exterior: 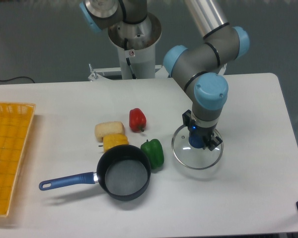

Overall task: Place the lid on the table
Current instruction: 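Lower the held glass lid flat onto the bare table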

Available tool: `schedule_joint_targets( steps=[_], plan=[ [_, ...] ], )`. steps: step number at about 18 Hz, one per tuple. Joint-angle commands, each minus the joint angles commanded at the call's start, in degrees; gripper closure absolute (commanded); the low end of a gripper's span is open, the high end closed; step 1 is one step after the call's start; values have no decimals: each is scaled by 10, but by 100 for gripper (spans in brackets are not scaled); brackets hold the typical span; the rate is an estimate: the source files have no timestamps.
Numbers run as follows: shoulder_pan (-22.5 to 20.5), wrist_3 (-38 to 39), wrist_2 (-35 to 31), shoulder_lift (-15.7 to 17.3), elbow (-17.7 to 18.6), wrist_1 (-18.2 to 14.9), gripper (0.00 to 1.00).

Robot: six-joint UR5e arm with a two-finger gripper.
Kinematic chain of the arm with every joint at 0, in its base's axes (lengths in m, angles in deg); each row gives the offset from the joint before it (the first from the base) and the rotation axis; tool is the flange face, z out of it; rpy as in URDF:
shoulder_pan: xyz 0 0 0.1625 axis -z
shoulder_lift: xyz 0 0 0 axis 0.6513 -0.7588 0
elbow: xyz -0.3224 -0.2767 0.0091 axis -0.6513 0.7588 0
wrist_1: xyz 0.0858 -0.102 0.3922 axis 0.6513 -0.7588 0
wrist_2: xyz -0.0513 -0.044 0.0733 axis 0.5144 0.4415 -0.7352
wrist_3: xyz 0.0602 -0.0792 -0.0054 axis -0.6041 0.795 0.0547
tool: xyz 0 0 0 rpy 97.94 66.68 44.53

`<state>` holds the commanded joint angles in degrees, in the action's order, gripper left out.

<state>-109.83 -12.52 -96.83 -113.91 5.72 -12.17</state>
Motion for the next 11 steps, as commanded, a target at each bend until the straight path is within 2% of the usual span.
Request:
schedule_joint_targets(
  steps=[4, 11],
  plan=[
    [3, 0, 0, -11, 2, 18, 57],
    [5, -1, 0, -18, 5, 22, 55]
  ],
)
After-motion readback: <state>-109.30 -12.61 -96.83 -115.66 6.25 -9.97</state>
